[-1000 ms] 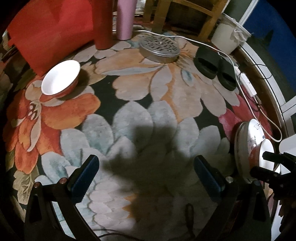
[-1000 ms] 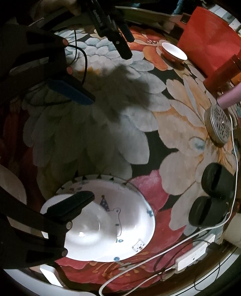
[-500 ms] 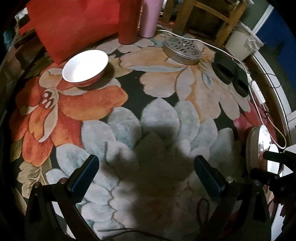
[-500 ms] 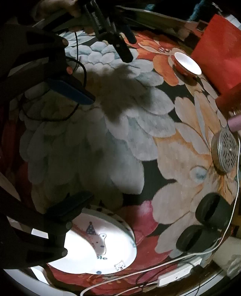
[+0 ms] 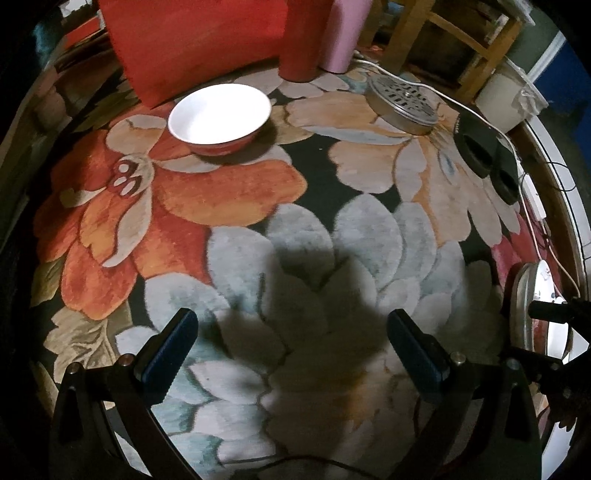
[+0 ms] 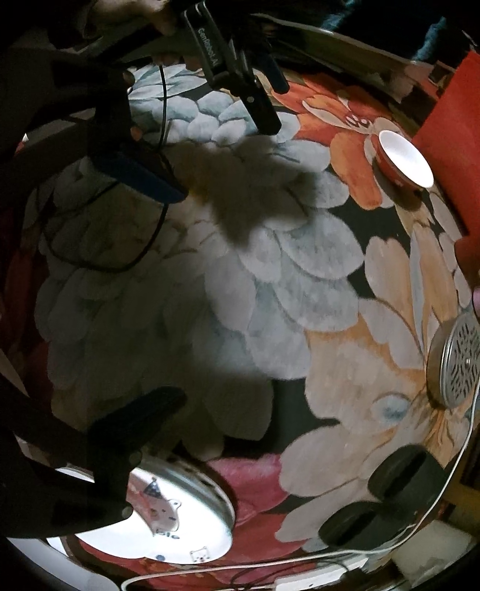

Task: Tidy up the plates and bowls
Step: 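Withdraw the right gripper and move it to the last white bowl, then grasp the rim of the last white bowl with the right gripper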

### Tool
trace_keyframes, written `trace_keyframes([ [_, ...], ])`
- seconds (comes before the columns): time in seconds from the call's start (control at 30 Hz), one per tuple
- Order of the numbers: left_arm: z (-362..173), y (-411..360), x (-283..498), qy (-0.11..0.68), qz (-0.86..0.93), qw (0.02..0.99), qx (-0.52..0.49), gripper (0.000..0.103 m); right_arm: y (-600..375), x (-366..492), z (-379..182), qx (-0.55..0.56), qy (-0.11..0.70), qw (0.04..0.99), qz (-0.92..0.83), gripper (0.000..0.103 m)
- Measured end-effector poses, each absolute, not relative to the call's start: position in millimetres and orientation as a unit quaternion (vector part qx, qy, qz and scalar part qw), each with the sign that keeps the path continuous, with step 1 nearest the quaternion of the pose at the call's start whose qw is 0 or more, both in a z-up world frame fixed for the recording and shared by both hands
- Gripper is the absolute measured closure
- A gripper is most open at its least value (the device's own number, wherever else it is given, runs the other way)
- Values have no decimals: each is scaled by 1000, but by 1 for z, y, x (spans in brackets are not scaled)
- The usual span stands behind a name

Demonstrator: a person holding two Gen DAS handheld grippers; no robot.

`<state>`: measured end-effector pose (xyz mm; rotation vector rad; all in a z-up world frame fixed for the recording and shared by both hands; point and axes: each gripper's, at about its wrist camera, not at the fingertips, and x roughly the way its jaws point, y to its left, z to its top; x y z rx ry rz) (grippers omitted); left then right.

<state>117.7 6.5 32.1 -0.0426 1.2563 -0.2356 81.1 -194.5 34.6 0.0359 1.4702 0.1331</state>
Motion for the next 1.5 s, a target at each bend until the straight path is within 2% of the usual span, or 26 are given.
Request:
trace_keyframes([
  [0.73, 17, 68, 125, 595, -60, 800, -47, 1, -116, 131, -1, 7, 683, 724, 98, 0],
  [1.03, 20, 119, 146, 579, -6, 811, -86, 1, -75, 185, -14, 59, 678, 723, 122, 0],
  [1.27, 31, 149, 159, 555, 26, 825, -103, 1, -71, 253, -25, 177, 650, 734, 83, 1],
  [1.4, 29, 161, 160, 555, 34, 823, -115, 1, -71, 279, -39, 242, 641, 726, 58, 3],
  [1.5, 26, 164, 158, 559, 33, 820, -116, 1, -67, 290, -49, 264, 637, 723, 48, 19],
])
